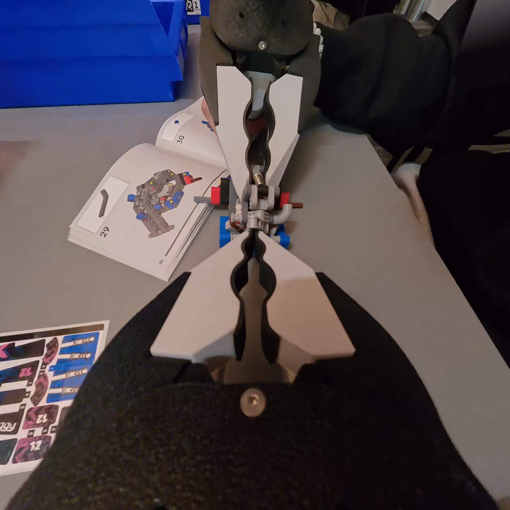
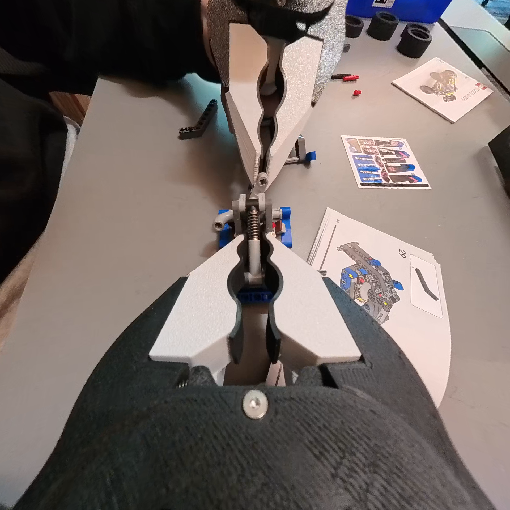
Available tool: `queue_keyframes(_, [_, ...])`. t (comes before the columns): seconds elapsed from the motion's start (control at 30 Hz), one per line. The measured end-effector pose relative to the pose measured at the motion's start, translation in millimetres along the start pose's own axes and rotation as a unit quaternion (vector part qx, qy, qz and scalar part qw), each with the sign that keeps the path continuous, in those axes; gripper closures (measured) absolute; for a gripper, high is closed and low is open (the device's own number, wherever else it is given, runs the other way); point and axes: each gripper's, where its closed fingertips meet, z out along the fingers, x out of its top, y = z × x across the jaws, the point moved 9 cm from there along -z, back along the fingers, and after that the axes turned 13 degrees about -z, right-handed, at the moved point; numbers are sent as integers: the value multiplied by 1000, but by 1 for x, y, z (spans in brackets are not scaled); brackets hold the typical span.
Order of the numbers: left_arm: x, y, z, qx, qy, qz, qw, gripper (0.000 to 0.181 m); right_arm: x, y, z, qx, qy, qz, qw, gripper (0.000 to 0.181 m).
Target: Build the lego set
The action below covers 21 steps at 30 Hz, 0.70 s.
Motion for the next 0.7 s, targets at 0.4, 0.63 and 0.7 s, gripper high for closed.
queue_keyframes(0.4, [-1, 1, -7, 26, 4, 49, 998, 171, 0, -1, 0, -2, 0, -3, 1000, 175])
queue_keyframes(0.63, [-4, 2, -17, 22, -1, 47, 999, 159, 0, -1, 0, -1, 0, -3, 1000, 175])
queue_keyframes(0.7, [-5, 2, -17, 15, 4, 35, 999, 157, 0, -1, 0, -1, 0, -3, 1000, 175])
